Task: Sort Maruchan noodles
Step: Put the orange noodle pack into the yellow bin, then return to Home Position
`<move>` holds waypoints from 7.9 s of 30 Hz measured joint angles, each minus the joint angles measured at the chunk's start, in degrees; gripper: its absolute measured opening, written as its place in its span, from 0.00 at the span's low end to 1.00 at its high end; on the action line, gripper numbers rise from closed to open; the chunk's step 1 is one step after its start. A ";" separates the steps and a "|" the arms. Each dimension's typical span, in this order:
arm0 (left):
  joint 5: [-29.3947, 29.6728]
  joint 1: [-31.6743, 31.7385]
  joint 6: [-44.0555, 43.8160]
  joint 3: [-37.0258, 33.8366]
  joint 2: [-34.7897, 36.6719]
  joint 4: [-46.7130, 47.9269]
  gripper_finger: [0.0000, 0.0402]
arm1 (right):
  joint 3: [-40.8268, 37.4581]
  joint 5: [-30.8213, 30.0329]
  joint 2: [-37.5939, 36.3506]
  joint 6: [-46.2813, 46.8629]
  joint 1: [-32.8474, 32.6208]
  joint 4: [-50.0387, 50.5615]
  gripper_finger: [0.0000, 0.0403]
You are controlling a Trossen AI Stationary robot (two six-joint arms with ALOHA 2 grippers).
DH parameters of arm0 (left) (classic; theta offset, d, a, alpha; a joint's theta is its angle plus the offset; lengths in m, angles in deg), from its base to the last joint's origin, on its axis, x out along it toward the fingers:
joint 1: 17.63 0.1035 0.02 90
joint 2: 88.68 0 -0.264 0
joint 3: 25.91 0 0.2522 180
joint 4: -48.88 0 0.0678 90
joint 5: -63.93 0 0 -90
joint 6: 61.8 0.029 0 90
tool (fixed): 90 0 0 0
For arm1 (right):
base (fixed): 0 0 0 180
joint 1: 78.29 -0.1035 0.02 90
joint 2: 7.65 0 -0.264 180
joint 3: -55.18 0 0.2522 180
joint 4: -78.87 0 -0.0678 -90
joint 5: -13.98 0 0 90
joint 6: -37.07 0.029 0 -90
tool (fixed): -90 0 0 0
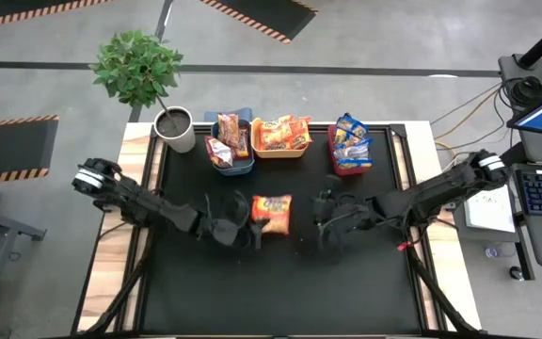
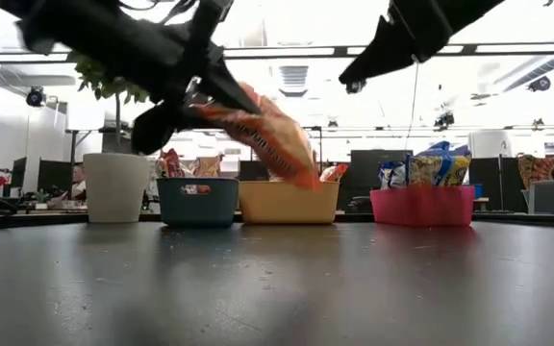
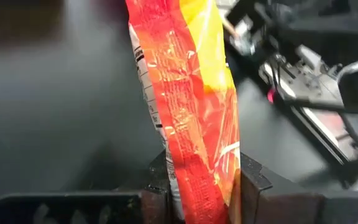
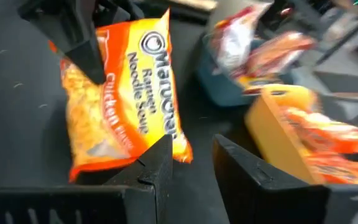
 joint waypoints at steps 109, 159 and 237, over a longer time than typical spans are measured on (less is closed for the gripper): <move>-7.96 31.90 63.87 50.94 -11.54 57.16 0.34 | -8.55 6.09 -13.51 -13.02 21.30 -5.57 0.18; -40.31 26.79 44.43 -40.53 83.72 8.22 0.29 | -40.65 39.36 -63.60 -22.25 24.12 -26.44 0.09; -40.27 26.82 44.25 -40.46 80.87 9.58 0.29 | -44.72 45.66 -71.24 0.67 24.15 3.30 0.09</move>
